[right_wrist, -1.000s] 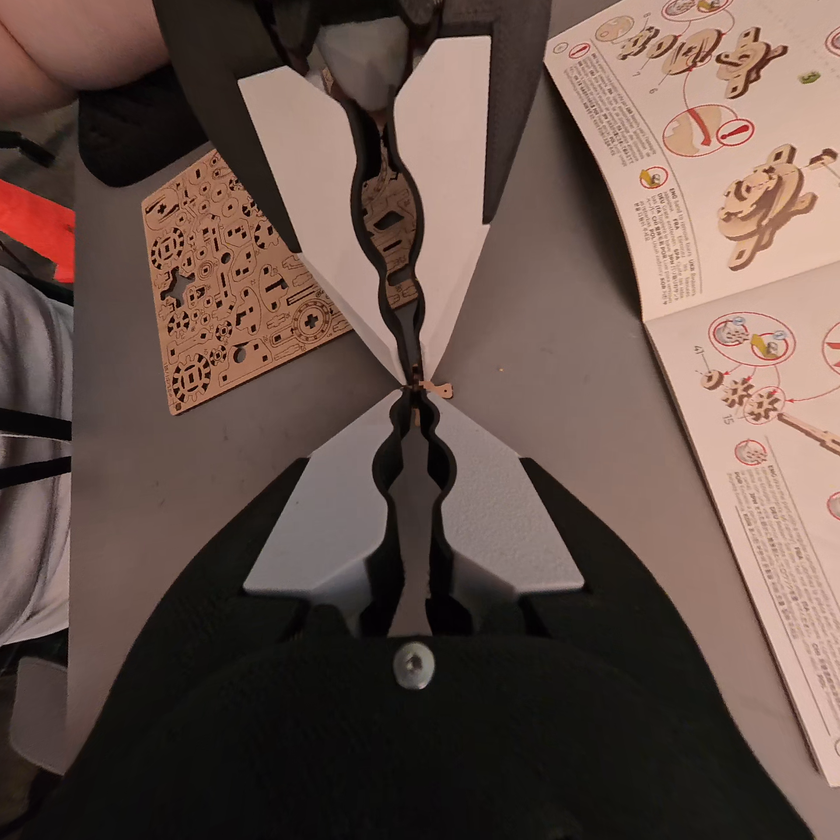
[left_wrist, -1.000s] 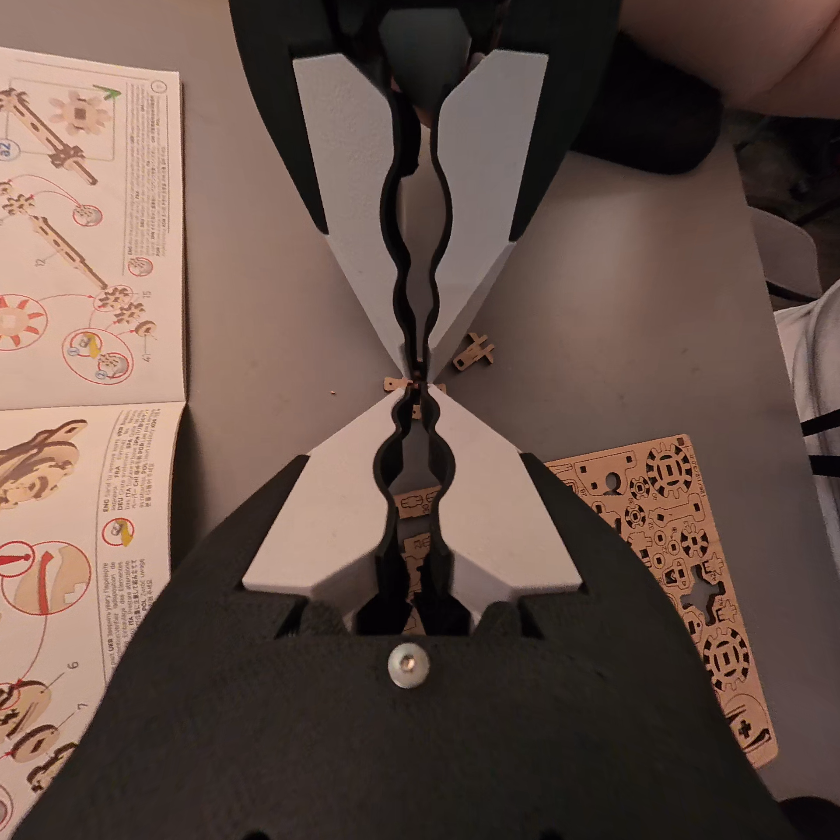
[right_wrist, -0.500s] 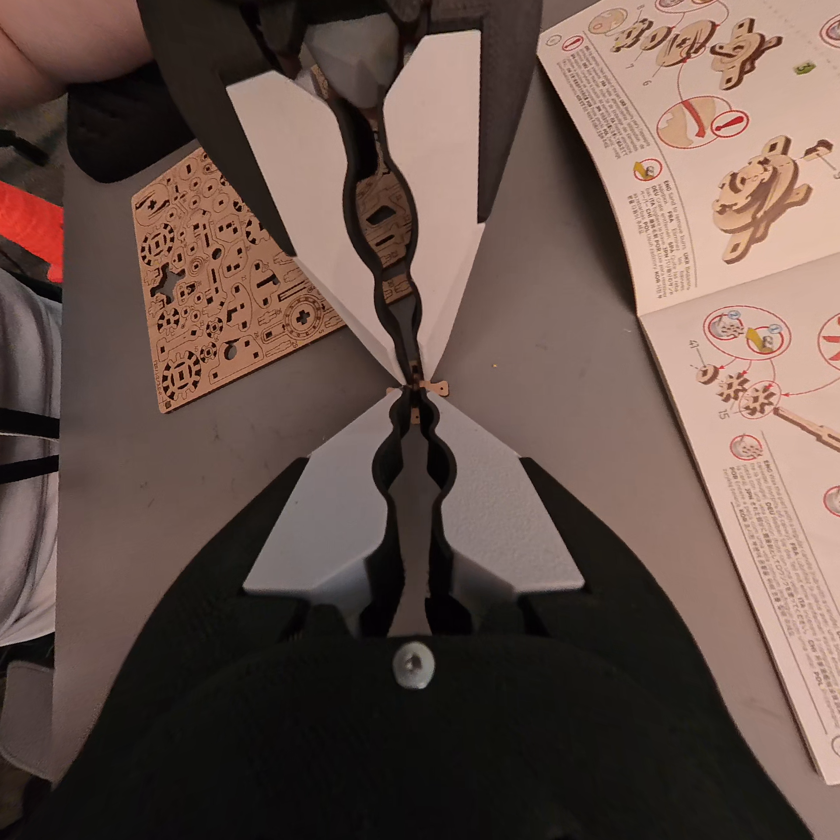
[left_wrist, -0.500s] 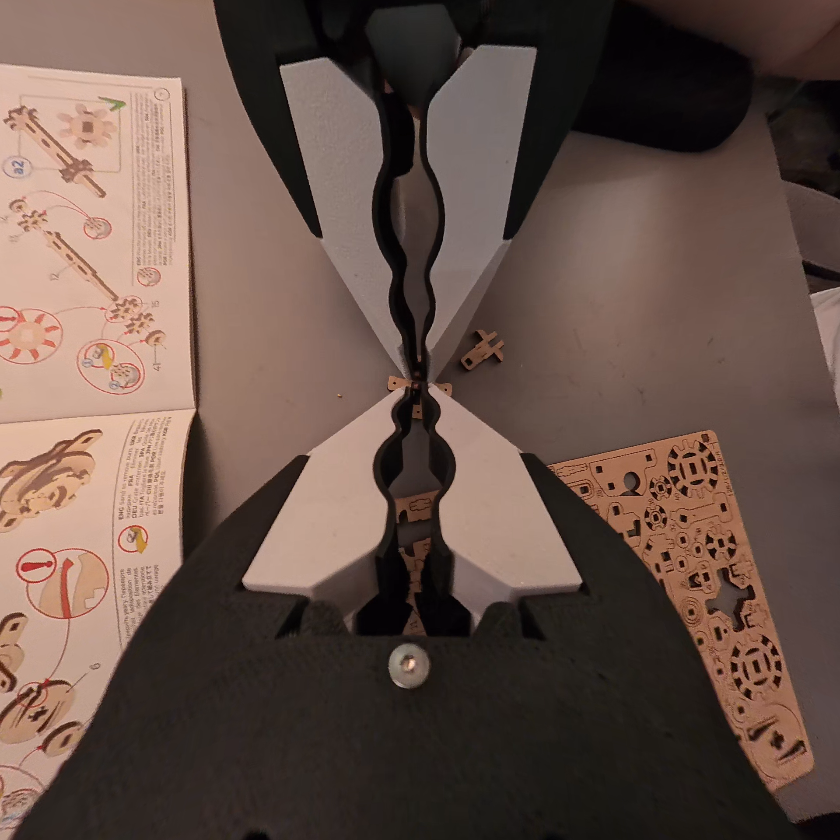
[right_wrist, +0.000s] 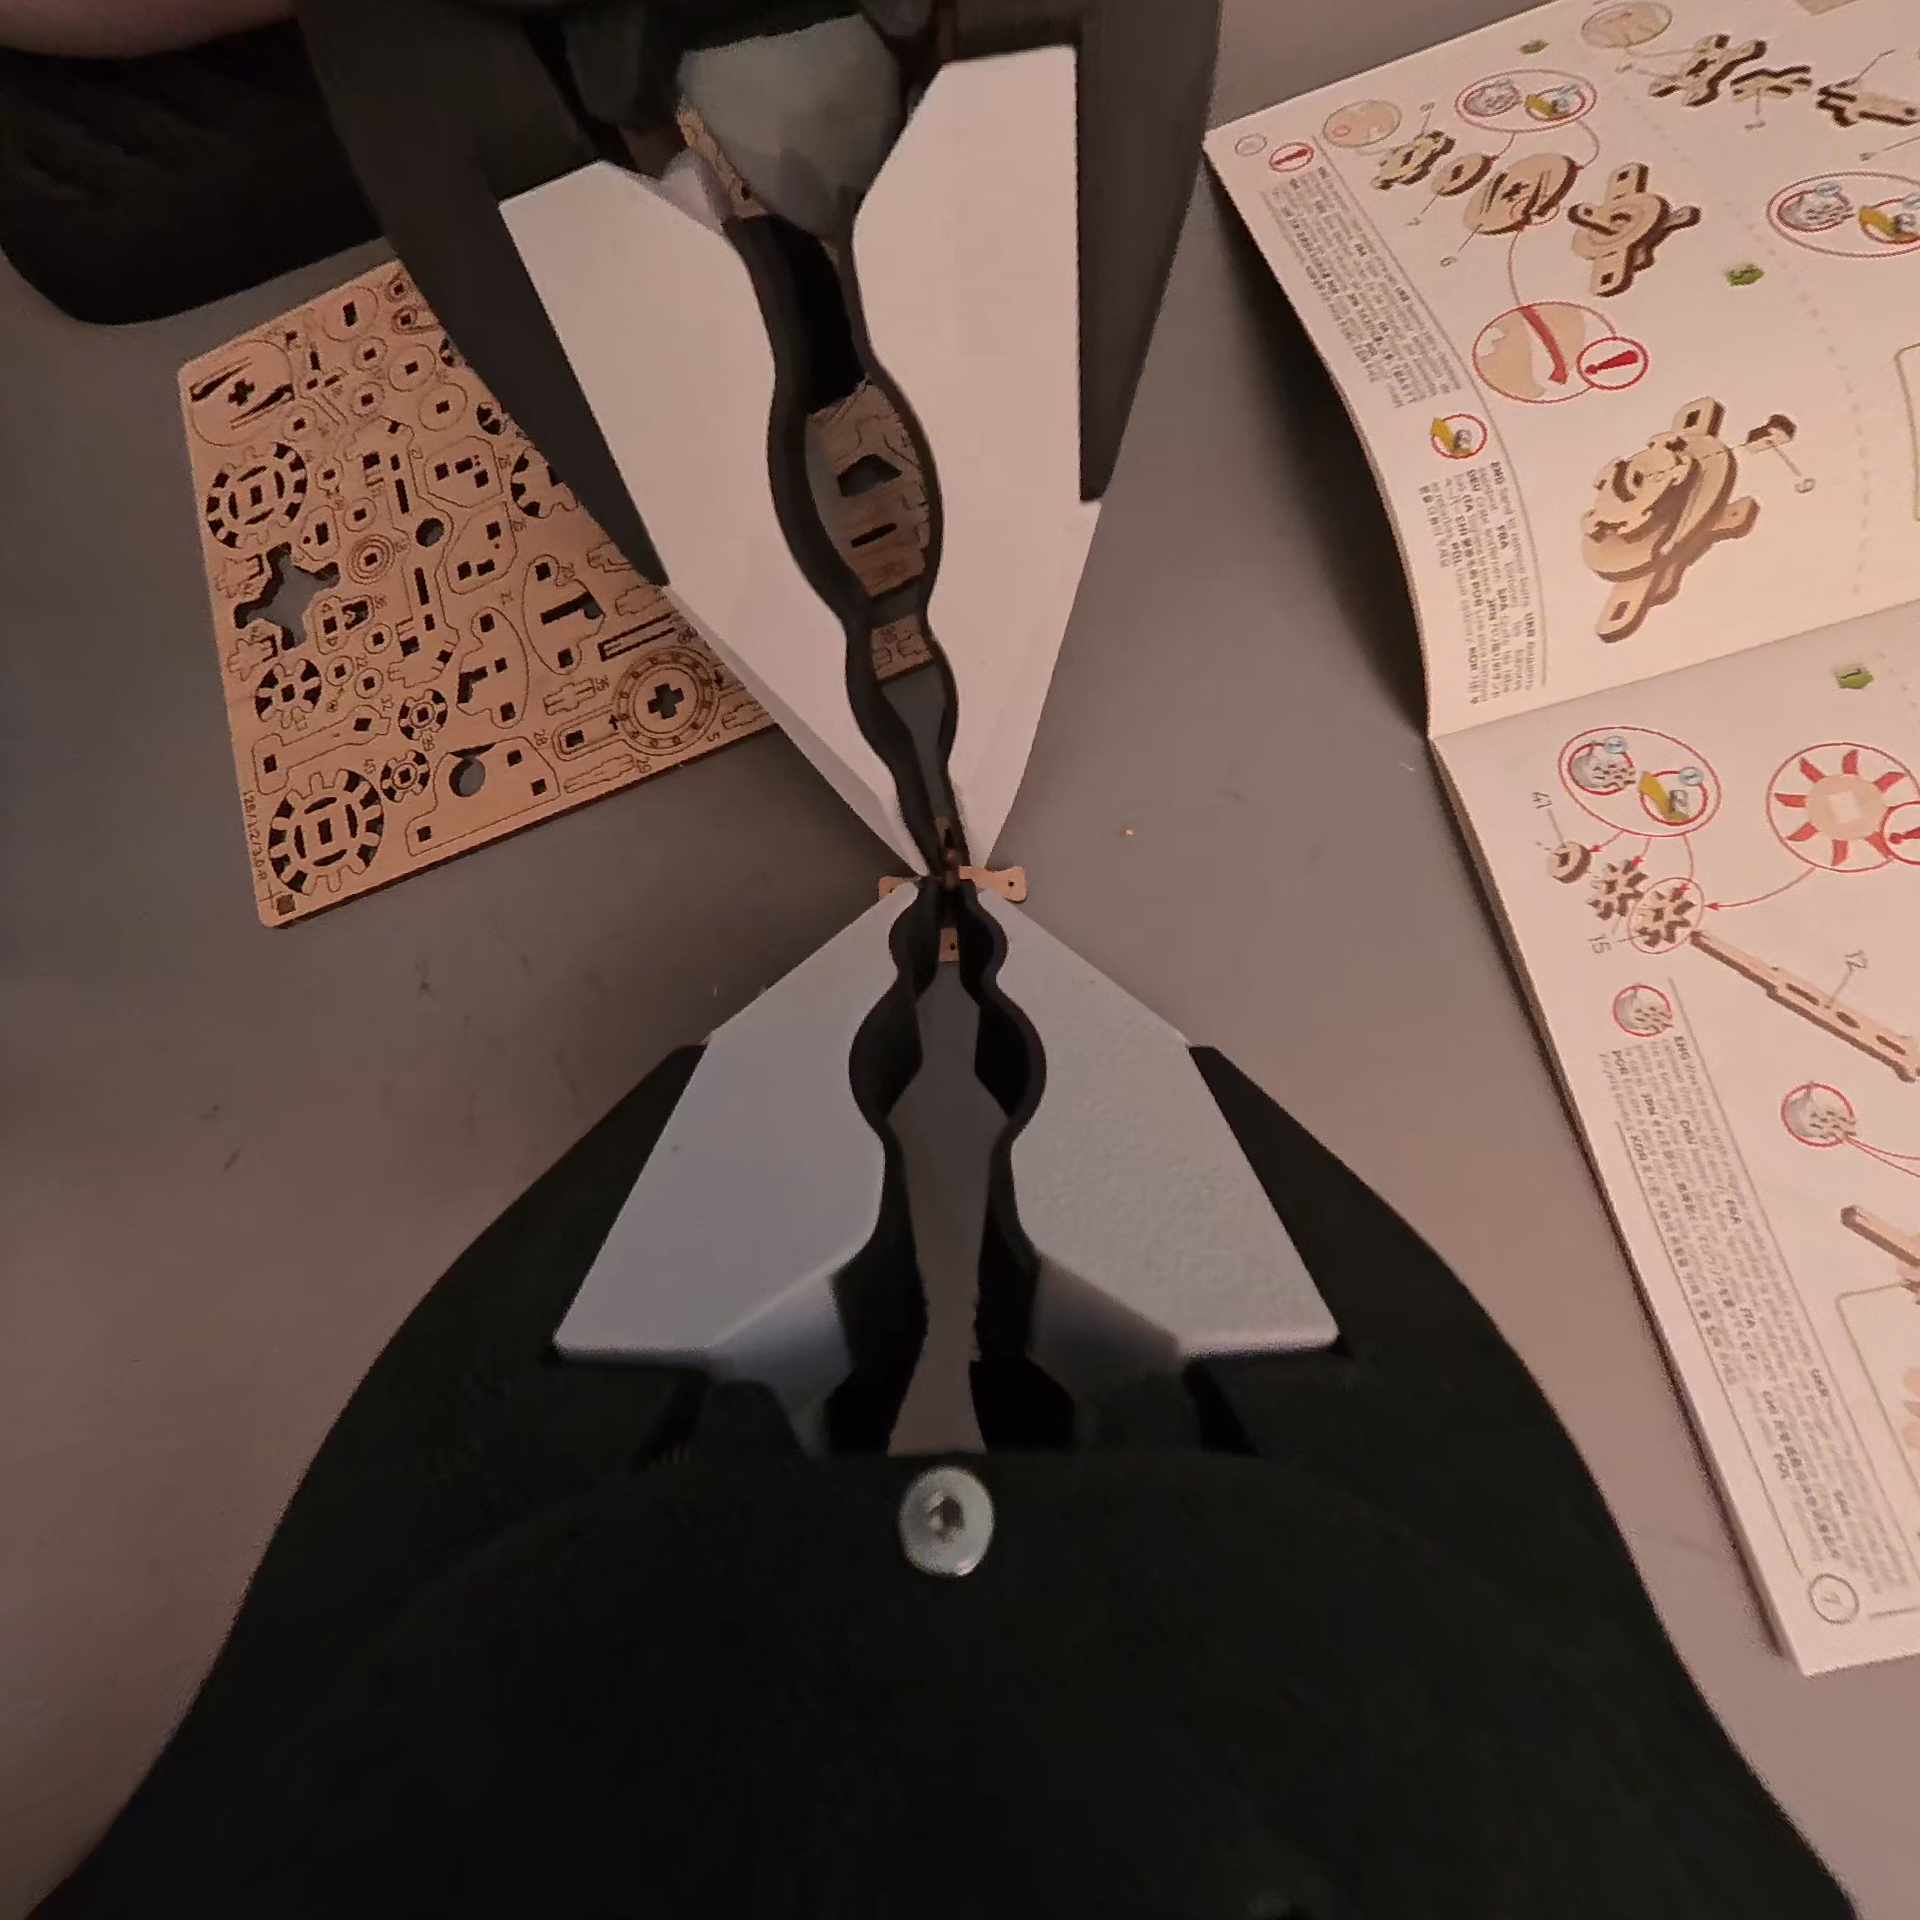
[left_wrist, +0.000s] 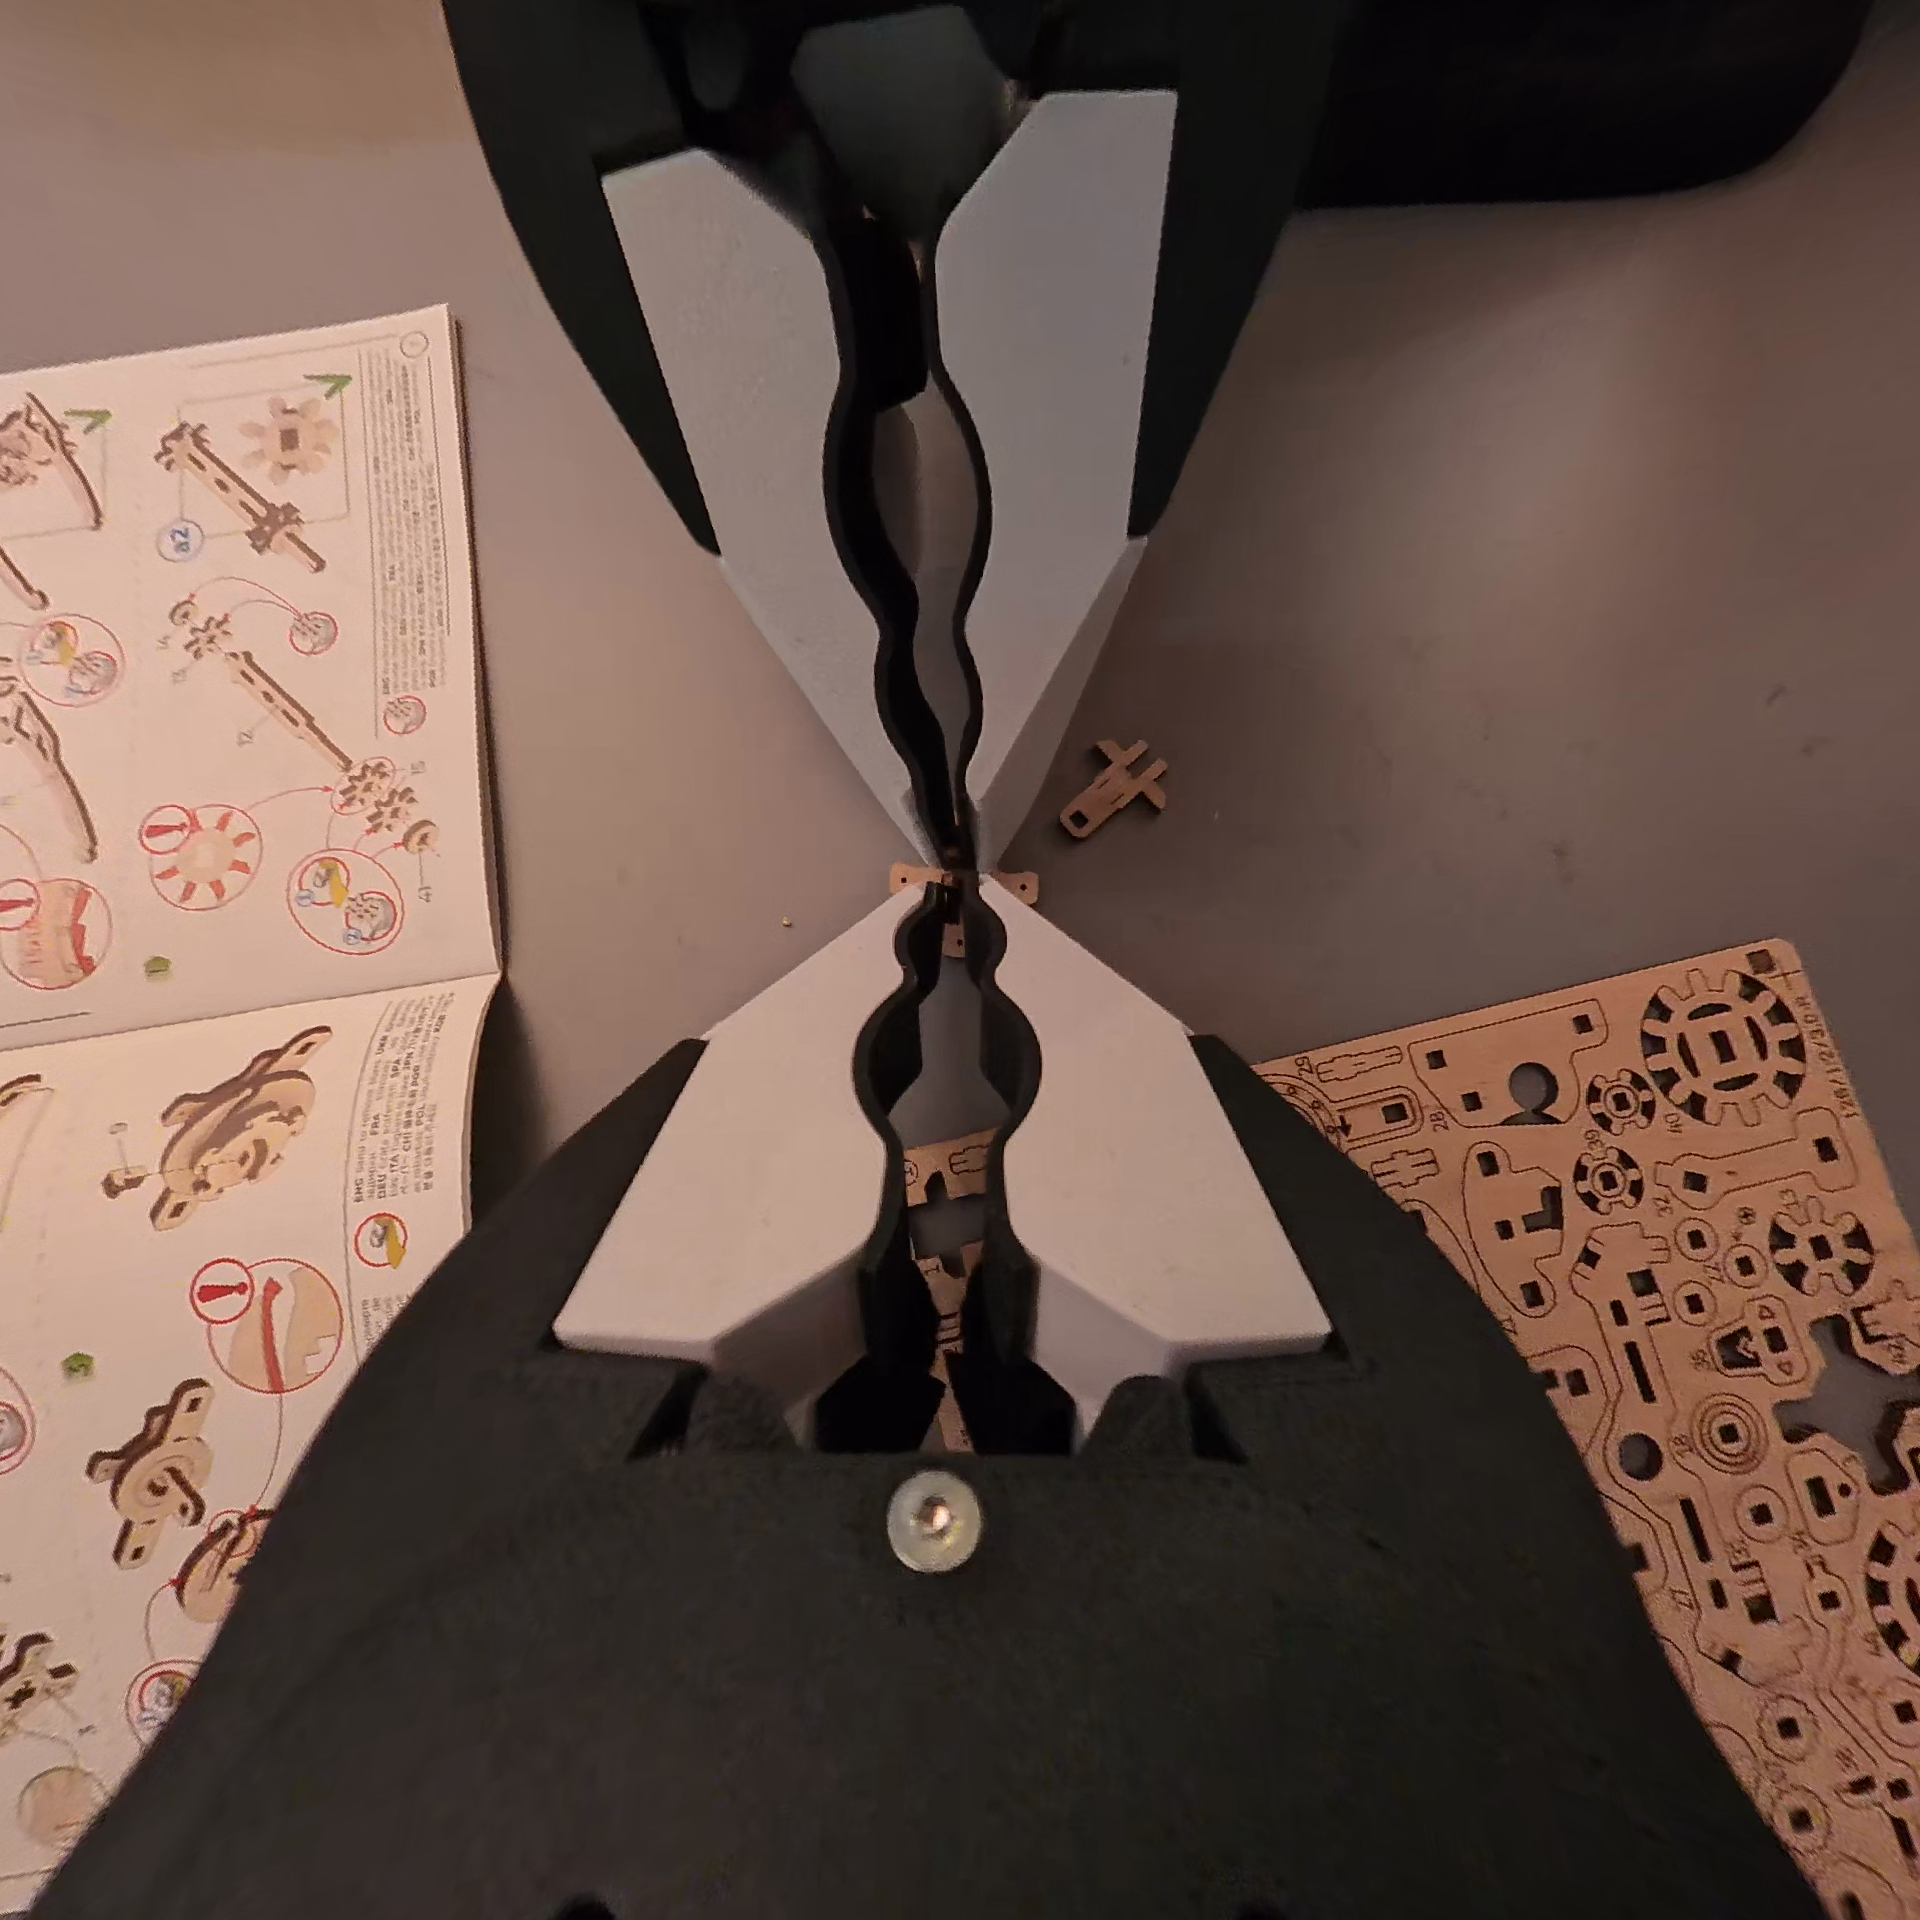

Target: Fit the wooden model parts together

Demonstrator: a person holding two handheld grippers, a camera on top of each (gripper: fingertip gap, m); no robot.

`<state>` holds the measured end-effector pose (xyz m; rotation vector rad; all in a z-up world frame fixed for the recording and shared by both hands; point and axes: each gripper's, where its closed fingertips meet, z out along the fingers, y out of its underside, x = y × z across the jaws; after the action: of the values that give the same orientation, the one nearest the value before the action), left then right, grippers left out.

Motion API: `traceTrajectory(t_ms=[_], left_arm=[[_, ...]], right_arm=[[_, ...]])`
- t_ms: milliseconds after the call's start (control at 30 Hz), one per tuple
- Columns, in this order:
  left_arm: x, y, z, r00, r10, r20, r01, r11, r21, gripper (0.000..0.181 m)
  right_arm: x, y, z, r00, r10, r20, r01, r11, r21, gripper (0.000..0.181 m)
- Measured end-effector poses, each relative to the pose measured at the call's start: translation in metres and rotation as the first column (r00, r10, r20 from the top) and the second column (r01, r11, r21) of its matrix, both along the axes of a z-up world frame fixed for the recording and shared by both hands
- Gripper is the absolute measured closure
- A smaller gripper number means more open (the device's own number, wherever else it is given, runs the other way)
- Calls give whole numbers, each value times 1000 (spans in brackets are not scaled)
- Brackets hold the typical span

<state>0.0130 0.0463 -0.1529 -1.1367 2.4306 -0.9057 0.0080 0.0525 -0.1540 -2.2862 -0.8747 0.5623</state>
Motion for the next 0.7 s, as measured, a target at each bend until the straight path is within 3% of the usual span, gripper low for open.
traceTrajectory(t_ms=[700], left_arm=[[-1,-1,0,994,-14,107,4,996,93,180]], right_arm=[[0,-1,0,982,55,182,-75,992,105,179]])
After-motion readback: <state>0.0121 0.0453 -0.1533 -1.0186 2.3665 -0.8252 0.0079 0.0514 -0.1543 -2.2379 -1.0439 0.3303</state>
